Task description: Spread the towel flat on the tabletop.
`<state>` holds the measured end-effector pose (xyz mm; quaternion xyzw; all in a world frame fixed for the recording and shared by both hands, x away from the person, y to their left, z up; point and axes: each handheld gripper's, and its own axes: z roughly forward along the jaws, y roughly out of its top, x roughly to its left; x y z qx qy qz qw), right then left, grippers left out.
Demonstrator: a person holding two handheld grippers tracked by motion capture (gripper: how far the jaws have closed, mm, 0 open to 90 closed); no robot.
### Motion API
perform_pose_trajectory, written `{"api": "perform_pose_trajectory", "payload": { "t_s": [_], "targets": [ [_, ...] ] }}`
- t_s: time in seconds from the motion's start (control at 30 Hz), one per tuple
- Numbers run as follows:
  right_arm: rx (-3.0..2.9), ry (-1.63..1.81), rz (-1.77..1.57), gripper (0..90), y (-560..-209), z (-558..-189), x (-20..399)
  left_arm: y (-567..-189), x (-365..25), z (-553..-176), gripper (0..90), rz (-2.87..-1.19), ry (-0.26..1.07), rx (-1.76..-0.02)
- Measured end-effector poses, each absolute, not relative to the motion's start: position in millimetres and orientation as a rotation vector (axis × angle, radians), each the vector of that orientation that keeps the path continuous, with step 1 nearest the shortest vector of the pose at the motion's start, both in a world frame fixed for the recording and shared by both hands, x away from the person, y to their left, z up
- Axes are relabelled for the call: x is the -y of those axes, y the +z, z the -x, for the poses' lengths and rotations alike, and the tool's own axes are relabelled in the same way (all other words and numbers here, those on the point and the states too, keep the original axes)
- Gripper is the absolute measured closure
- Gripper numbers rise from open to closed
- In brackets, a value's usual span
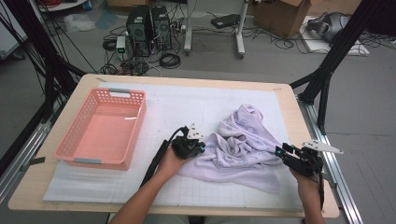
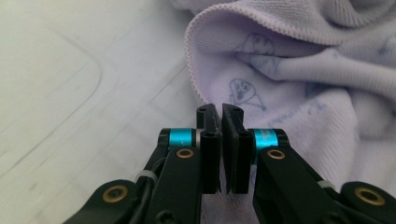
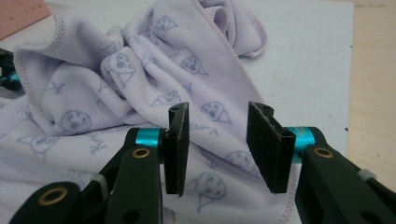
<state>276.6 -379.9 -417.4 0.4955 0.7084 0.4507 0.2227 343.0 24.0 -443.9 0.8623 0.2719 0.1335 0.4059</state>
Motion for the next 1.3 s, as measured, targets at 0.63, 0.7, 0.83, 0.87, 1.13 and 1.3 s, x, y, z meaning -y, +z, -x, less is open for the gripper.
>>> {"api": "perform_pose_trajectory", "payload": {
  "t_s": [0.63,0.7,0.83,0.87,1.13,1.3],
  "targets": [
    [-2.126,1.141,-1.347,50.7,-427,-329,317,-433,-104,-283,61.0,-2.012,0.328,-0.784],
    [-2.181,1.083,-1.336,51.7,-432,-337,305,-429,-102,-287,53.6,-1.974,0.335,-0.778],
    [-2.292,1.045,-1.280,81.1,-442,-342,290,-423,-95,-300,47.0,-1.946,0.326,-0.764],
    [-2.319,1.023,-1.229,82.2,-441,-339,289,-421,-93,-304,46.8,-1.939,0.322,-0.764],
    [-2.410,1.067,-1.150,83.6,-427,-298,311,-415,-73,-326,45.2,-1.922,0.338,-0.771],
    [-2.419,1.091,-1.141,84.1,-426,-269,328,-414,-56,-341,47.9,-1.944,0.353,-0.760]
  ]
}}
